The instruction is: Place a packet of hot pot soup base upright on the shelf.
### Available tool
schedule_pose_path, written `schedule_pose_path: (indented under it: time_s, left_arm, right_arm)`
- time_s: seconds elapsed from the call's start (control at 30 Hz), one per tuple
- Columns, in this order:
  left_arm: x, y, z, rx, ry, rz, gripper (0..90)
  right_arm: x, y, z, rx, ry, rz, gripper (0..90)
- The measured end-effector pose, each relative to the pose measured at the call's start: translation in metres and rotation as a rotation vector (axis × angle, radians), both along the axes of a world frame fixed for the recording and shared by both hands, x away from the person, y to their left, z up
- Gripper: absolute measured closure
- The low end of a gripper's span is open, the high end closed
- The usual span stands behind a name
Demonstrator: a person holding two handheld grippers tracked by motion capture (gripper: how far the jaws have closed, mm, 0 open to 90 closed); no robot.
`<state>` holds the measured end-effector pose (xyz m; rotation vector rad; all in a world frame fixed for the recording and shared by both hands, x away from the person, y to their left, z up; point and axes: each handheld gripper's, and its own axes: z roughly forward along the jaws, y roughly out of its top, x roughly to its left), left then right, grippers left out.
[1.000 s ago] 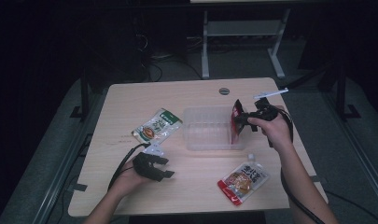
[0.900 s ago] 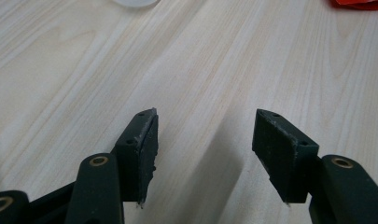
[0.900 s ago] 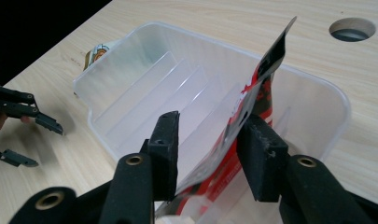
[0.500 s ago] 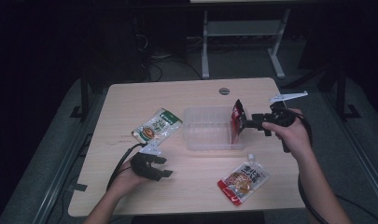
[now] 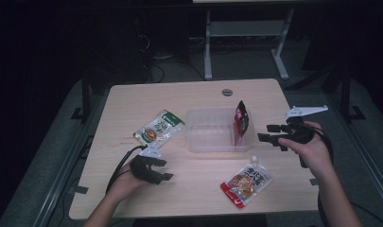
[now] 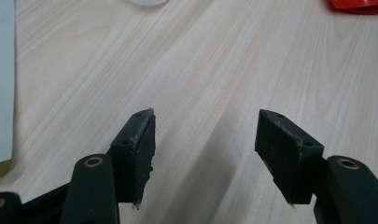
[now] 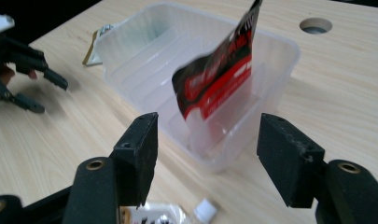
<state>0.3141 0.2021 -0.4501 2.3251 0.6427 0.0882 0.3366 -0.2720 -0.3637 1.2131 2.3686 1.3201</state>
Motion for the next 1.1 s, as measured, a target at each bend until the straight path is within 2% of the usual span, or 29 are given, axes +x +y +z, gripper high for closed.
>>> schedule_pose_path:
  time_s: [0.07, 0.17, 0.33, 0.53, 0.83, 0.9, 0.97, 1.1]
  left_arm:
    - [0.0, -0.001, 0.0, -0.01, 0.009, 0.015, 37.6]
    - [0.001, -0.001, 0.001, -0.003, 0.001, 0.011, 37.6]
    - [0.0, -0.001, 0.001, 0.003, 0.002, 0.008, 37.7]
    - [-0.001, 0.0, 0.001, -0.012, 0.004, 0.009, 37.6]
    - [0.001, 0.004, 0.001, -0.001, -0.001, 0.011, 37.7]
    - [0.001, 0.002, 0.001, -0.002, -0.003, 0.014, 37.7]
    - [0.0, 0.001, 0.002, 0.007, -0.008, 0.007, 37.7]
    - [0.0, -0.001, 0.003, 0.015, -0.017, -0.011, 37.6]
  right_arm:
    - [-0.01, -0.005, -0.005, 0.007, 0.005, -0.003, 37.7]
    - [-0.017, -0.01, -0.013, 0.006, 0.018, -0.005, 37.5]
    - [-0.025, -0.015, -0.025, 0.0, 0.04, -0.014, 37.4]
    - [-0.038, -0.016, -0.044, -0.017, 0.08, -0.015, 37.5]
    - [-0.041, -0.008, -0.062, -0.06, 0.121, 0.001, 38.5]
    - [-0.042, -0.006, -0.065, -0.083, 0.135, 0.013, 38.9]
    - [-0.043, -0.004, -0.068, -0.087, 0.151, 0.026, 39.7]
    - [-0.043, -0.003, -0.069, -0.091, 0.152, 0.045, 42.9]
